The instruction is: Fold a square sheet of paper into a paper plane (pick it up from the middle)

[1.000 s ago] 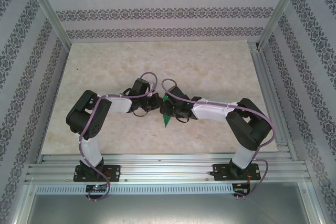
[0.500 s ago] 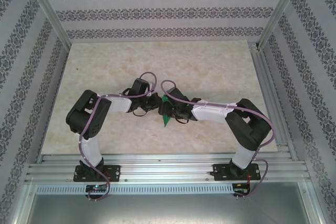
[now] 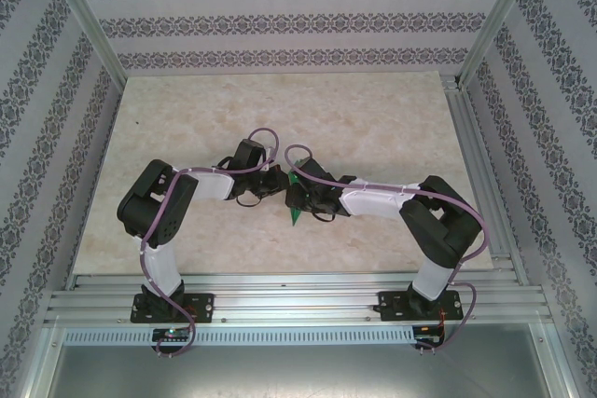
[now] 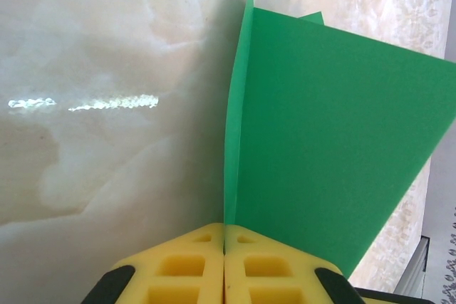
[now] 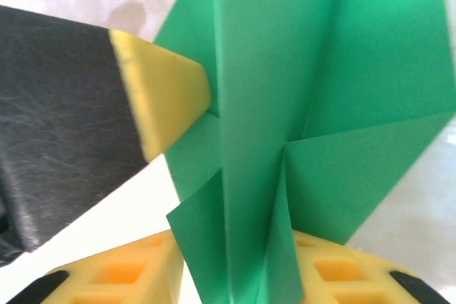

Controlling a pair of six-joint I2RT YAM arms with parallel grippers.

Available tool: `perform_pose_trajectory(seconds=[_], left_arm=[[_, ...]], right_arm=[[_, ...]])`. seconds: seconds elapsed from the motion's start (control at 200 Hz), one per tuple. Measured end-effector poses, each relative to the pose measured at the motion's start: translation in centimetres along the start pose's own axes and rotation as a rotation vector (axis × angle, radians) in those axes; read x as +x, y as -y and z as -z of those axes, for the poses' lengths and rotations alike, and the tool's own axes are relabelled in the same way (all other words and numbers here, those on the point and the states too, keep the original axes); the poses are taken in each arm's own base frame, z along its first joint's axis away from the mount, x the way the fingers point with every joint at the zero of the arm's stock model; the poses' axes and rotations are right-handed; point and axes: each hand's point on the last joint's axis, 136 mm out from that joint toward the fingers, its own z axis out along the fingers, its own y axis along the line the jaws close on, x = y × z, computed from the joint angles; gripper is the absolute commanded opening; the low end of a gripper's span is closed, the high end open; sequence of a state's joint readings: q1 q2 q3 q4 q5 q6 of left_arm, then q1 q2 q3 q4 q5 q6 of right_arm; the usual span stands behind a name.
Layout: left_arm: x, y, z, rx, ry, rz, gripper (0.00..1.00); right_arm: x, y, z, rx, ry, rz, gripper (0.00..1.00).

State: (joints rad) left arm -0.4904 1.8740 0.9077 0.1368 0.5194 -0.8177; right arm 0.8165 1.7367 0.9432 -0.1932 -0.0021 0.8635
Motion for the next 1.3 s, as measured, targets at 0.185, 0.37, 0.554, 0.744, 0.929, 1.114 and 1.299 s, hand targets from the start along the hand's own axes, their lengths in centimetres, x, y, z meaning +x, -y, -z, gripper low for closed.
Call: perform_pose_trajectory(seconds=[0.185,0.37,0.554,0.744,0.929,1.114,1.299], left_arm=[[0.0,0.0,0.0,-0.001,0.000,0.000,0.13],[0.0,-0.1,0.0,-0.003,0.001,0.001,0.19],[-0.5,-0.4,0.5,-0.019,0.027,0.006,0.24],[-1.5,-1.2,2.3,-0.047,0.081,0.025,0.28],[-2.2,-1.6,3.9,-0.081,0.136,0.028,0.33],[-2.7,-2.1,4.9,-0.112,0.174,0.034,0.36],[-2.6,-3.0,5.5,-0.151,0.188,0.049,0.43]], right_arm=[[-0.4,0.8,0.3,0.056,0.013,0.001,0.17],[-0.9,0.9,0.2,0.094,0.014,0.007,0.14],[-1.2,1.2,0.1,0.164,0.018,0.046,0.13],[-0.9,1.6,0.7,0.236,0.023,0.113,0.19],[-1.6,0.7,0.7,0.249,0.031,0.140,0.27],[-1.6,0.4,-0.5,0.262,0.019,0.147,0.27],[-1.3,1.1,-0.7,0.294,0.013,0.151,0.27]])
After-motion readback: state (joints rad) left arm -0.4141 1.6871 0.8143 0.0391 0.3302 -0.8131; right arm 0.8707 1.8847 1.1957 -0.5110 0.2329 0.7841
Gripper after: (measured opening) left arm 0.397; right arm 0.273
